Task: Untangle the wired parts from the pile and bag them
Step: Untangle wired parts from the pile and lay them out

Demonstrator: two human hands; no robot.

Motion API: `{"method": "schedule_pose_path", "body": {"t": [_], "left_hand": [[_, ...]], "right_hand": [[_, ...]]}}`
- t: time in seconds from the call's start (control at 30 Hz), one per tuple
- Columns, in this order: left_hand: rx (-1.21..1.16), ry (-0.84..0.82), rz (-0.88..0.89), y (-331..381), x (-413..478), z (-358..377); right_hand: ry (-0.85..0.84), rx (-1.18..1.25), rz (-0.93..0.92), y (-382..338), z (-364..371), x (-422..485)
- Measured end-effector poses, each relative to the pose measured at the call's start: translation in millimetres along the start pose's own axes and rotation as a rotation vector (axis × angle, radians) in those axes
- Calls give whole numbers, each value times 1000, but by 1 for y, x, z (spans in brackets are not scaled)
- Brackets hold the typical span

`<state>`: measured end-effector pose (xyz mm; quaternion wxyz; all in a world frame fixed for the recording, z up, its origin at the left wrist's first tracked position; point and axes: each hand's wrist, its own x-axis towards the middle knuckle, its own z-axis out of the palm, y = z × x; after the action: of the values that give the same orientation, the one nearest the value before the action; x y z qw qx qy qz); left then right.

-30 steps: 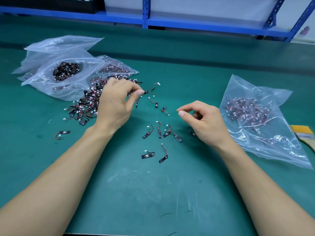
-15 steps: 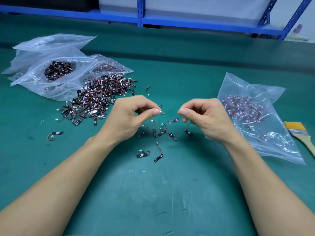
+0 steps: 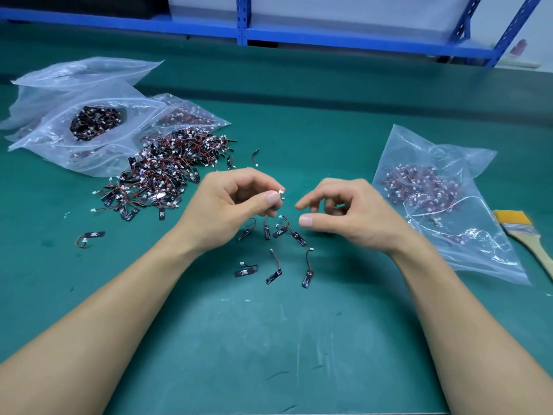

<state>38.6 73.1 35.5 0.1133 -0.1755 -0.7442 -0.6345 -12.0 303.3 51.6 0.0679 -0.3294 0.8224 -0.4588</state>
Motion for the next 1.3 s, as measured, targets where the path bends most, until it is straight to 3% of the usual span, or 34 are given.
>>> {"method": "schedule_pose_path", "body": {"t": [0.2,0.4,0.8,0.87,0.97,1.03,1.2,1.3], "left_hand": [[-75,-107,-22,0,-2,8],[-142,-126,-20,3,-2,9],[-188,-129,-87,2,-2,6],[-45,-18,-69,-3,1,-3],[437,140,-1,-19,6,-17],[654,97,20,-28,8,-21],[819,-98,58,-37,25,-13],[878,-209,22,-41,29,-10]], "right_hand": [[-13,68,-41,2,6,3],[19,80,-11,1,6,3],[-112,161,41,-3,-2,0],[-170,143,53,-4,-11,-3],[-286,110,64,-1,-27,-9],[-382,72,93,1,-33,-12],[-603,-63,196,4,-34,-15],[-558,-28,219,4,-31,-14]]}}
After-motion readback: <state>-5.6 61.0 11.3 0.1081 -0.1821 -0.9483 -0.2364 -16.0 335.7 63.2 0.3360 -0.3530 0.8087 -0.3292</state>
